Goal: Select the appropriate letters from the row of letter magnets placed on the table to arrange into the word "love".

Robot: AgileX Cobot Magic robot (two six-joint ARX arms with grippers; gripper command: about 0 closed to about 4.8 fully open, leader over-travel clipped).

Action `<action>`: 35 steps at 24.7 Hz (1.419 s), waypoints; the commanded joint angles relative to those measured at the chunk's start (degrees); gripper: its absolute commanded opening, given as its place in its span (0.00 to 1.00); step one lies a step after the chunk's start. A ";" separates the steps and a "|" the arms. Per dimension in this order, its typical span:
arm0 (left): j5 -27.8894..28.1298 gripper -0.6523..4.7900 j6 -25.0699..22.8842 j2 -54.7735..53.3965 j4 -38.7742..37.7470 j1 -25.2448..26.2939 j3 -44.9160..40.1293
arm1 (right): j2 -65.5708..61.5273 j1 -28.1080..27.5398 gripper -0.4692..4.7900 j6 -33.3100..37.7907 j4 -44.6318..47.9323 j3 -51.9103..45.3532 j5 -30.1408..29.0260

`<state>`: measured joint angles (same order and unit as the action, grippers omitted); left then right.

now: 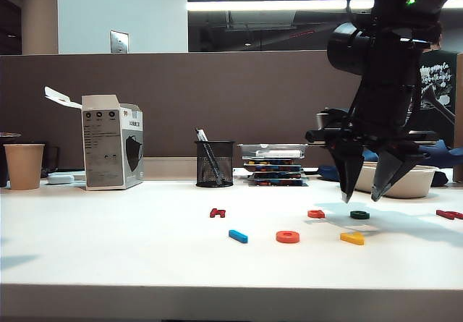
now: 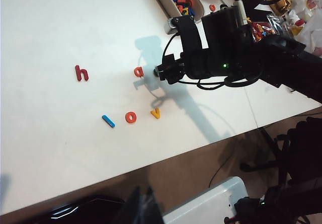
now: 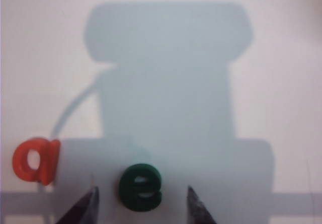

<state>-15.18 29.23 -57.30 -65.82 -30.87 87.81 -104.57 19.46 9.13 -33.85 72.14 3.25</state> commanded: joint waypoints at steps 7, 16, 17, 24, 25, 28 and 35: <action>-0.04 0.11 -0.31 0.13 0.11 0.02 0.20 | -3.10 0.04 0.50 -0.59 1.51 0.17 -2.03; -0.07 0.11 -0.31 0.13 0.13 0.02 0.20 | -3.34 0.04 0.49 -0.59 -1.11 0.17 -1.90; -0.07 0.11 -0.31 0.13 0.13 0.02 0.20 | -3.34 0.04 0.49 -0.59 -1.36 0.17 -1.90; -0.07 0.11 -0.31 0.13 0.13 0.02 0.20 | -3.34 0.04 0.47 -0.59 -1.77 0.17 -1.90; -0.07 0.11 -0.31 0.13 0.11 0.02 0.20 | -3.34 0.04 0.47 -0.59 -1.79 0.17 -1.90; -0.07 0.11 -0.31 0.13 0.13 0.02 0.20 | -3.34 0.04 0.47 -0.59 -1.90 0.17 -1.90; -0.07 0.11 -0.31 0.13 0.11 0.02 0.20 | -3.34 0.04 0.46 -0.59 -1.95 0.17 -1.90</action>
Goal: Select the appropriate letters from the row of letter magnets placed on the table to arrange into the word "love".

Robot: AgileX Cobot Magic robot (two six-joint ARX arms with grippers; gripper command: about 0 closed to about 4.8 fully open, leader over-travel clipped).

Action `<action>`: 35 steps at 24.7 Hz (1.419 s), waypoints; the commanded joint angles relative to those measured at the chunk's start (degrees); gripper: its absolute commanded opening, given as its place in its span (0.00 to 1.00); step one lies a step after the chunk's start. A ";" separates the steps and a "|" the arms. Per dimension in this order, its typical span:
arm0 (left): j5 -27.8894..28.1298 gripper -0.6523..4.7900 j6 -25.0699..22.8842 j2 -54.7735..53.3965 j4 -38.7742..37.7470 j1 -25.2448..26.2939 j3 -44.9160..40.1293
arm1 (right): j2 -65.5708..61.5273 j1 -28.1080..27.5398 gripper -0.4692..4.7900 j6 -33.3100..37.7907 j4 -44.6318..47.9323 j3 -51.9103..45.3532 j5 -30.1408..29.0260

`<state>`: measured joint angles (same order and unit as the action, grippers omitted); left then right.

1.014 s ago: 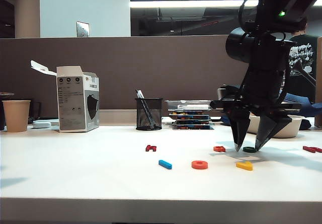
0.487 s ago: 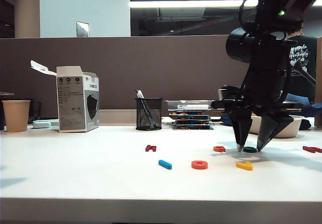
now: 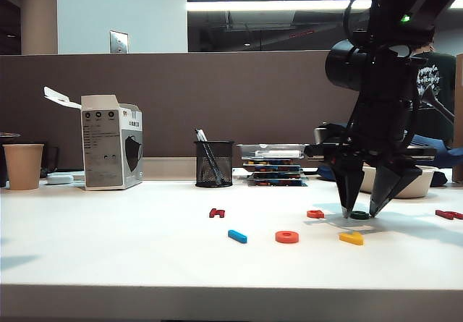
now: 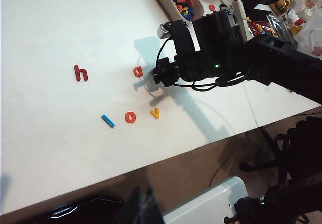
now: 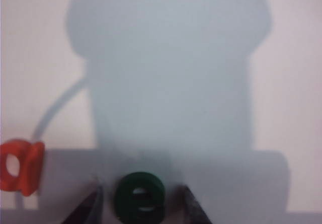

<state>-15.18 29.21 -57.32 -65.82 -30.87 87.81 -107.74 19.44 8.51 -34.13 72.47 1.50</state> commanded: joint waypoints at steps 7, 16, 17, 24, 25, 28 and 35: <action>-0.07 0.11 -0.28 0.15 0.13 0.02 0.20 | -0.17 0.07 0.36 0.02 -1.97 -0.15 -0.15; -0.07 0.11 -0.28 0.15 0.13 0.02 0.20 | -0.17 0.07 0.30 0.02 -1.77 -0.15 -0.15; -0.07 0.11 -0.28 0.15 0.11 0.02 0.20 | -0.17 0.07 0.30 0.02 -1.79 -0.15 -0.15; -0.09 0.11 -0.26 0.15 0.11 0.02 0.20 | -0.17 0.07 0.27 0.02 -1.44 -0.15 -0.13; -0.09 0.11 -0.28 0.15 0.11 0.02 0.20 | -0.17 0.07 0.27 0.02 -1.40 -0.15 -0.13; -0.09 0.11 -0.26 0.15 0.11 0.02 0.20 | -0.17 0.07 0.27 0.02 -1.57 -0.15 -0.04; -0.09 0.11 -0.28 0.15 0.11 0.02 0.20 | 0.02 0.07 0.27 0.02 -1.99 0.24 -0.20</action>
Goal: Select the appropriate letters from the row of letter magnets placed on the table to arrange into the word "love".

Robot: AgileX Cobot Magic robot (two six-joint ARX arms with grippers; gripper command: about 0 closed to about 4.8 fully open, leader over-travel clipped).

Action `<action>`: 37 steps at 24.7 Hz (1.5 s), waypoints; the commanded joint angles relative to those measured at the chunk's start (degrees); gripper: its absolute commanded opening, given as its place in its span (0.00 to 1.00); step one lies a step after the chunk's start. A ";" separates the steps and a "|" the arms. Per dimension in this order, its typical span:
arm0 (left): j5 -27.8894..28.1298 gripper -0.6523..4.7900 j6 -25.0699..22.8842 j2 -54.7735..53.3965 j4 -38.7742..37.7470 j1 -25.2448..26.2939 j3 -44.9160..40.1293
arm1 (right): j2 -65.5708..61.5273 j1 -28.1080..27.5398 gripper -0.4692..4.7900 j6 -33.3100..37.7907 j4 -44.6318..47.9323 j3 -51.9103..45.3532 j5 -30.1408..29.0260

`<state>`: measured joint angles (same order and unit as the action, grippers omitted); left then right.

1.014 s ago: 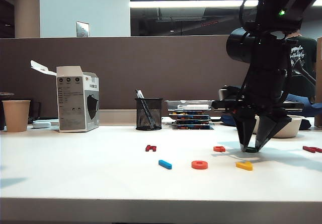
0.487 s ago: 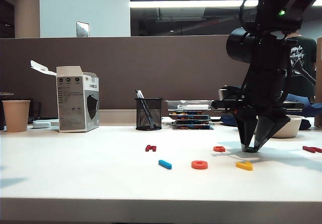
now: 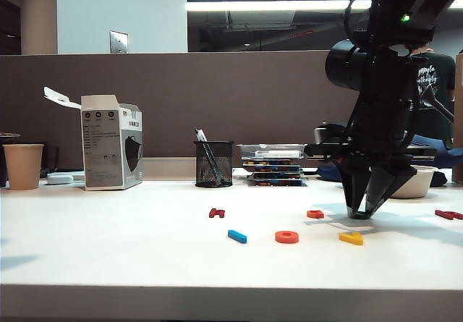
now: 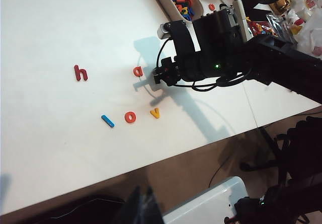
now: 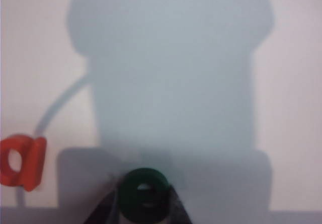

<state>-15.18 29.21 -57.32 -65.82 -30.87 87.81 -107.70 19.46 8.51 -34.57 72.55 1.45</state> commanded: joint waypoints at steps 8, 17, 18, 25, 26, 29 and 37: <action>-0.15 0.11 -0.26 0.15 0.07 0.02 0.20 | 4.42 0.04 0.27 0.02 -1.55 0.55 -0.33; -0.13 0.11 -0.26 0.15 0.13 0.02 0.20 | 9.01 0.04 0.27 0.04 -6.78 0.46 -0.31; -0.11 0.11 -0.26 0.15 0.11 0.02 0.20 | 9.79 0.04 0.27 0.07 -7.54 0.46 -0.33; -0.09 0.11 -0.26 0.15 0.20 0.02 0.20 | 15.82 0.02 0.27 1.79 -6.08 -5.20 -0.11; -0.09 0.11 -0.26 0.15 0.22 0.02 0.20 | 17.66 0.02 0.27 2.60 -4.46 -8.11 -0.11; -0.09 0.11 -0.26 0.15 0.20 0.02 0.20 | 20.06 0.02 0.27 3.85 -2.43 -12.15 -0.13; -0.11 0.11 -0.26 0.15 0.17 0.02 0.20 | 21.88 1.03 0.27 6.69 0.44 -21.05 -1.86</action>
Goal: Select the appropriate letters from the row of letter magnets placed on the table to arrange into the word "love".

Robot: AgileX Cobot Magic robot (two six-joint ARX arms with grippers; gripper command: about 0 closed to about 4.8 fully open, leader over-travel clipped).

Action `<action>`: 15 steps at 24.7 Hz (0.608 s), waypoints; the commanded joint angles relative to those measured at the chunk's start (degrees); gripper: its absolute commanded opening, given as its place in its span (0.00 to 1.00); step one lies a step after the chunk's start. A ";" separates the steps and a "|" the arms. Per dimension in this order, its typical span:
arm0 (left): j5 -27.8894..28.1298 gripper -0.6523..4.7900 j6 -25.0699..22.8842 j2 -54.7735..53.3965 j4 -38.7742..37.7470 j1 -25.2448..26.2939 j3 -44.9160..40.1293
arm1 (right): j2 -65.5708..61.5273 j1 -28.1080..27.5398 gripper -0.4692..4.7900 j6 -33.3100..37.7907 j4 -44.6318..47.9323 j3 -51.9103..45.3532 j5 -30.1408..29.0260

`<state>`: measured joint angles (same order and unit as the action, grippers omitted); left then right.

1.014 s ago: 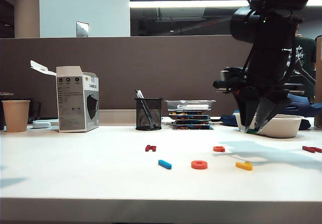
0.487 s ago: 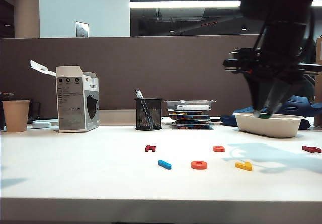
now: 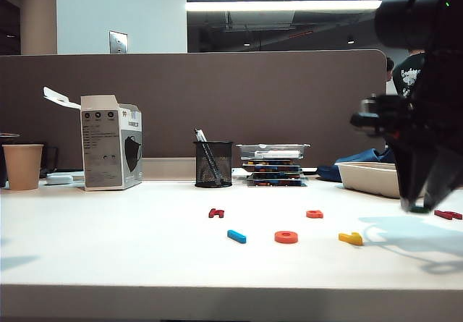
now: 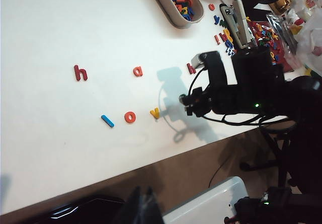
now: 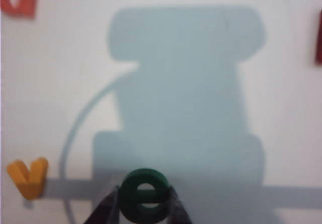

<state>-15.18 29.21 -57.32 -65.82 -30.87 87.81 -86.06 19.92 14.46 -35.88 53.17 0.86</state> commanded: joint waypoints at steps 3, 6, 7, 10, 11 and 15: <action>-0.11 0.11 -0.26 0.15 0.17 0.02 0.20 | 0.28 1.27 0.27 1.36 2.97 -3.04 -1.27; -0.11 0.11 -0.26 0.15 0.17 0.02 0.20 | 0.26 1.16 0.27 2.05 5.14 -3.89 -0.79; -0.11 0.11 -0.26 0.15 0.17 0.02 0.20 | 0.26 1.11 0.27 2.08 5.05 -3.89 -0.79; -0.28 0.11 -0.26 0.15 0.15 0.02 0.20 | 0.26 1.14 0.27 2.08 4.63 -3.98 -0.90; -0.28 0.11 -0.26 0.15 0.15 0.02 0.20 | 0.26 1.16 0.27 2.16 4.59 -4.24 -1.07; -0.28 0.11 -0.26 0.15 0.13 0.02 0.20 | 0.26 1.16 0.27 5.09 3.98 -4.96 -1.03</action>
<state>-15.22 29.21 -57.32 -65.82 -30.87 87.79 -86.04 20.97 17.65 -31.55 48.25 -0.10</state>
